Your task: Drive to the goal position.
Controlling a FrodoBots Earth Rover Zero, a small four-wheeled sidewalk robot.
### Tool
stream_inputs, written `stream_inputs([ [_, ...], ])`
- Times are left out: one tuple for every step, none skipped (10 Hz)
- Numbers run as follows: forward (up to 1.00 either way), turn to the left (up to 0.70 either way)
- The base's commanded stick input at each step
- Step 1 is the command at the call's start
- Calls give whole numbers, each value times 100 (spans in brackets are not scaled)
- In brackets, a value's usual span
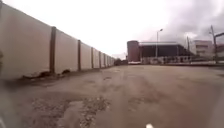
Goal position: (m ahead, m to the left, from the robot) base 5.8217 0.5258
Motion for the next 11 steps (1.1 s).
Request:
stream_inputs([
  [60,-15],
  [60,-15],
  [60,-15],
  [60,-15],
  [60,-10],
  [60,0],
  [60,0],
  [60,0],
  [60,0],
  [60,0],
  [60,0],
])
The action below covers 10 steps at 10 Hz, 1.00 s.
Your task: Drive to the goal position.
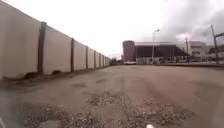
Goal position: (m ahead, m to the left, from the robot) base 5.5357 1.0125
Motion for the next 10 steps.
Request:
stream_inputs([
  [60,0],
  [60,0],
  [60,0],
  [60,-1],
  [60,-3],
  [60,-13],
  [60,-15],
  [60,-15],
  [60,-15],
  [60,-15],
])
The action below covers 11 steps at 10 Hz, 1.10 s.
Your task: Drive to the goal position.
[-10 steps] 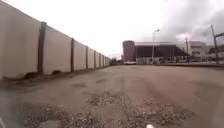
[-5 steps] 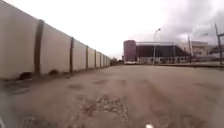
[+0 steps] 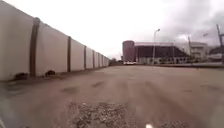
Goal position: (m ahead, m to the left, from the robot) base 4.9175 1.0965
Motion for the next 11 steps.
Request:
stream_inputs([
  [60,-15],
  [60,-11],
  [60,-6],
  [60,-2],
  [60,0],
  [60,0],
  [60,0],
  [60,-1],
  [60,-4],
  [60,-7],
  [60,-12],
])
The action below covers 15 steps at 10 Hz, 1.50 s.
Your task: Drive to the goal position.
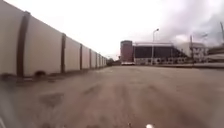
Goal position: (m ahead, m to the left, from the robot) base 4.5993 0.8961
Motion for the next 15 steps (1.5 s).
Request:
stream_inputs([
  [60,-14],
  [60,-15],
  [60,-15],
  [60,-10],
  [60,-4],
  [60,0],
  [60,0],
  [60,0],
  [60,0],
  [60,0],
  [60,0],
  [60,0],
  [60,0],
  [60,0],
  [60,0],
])
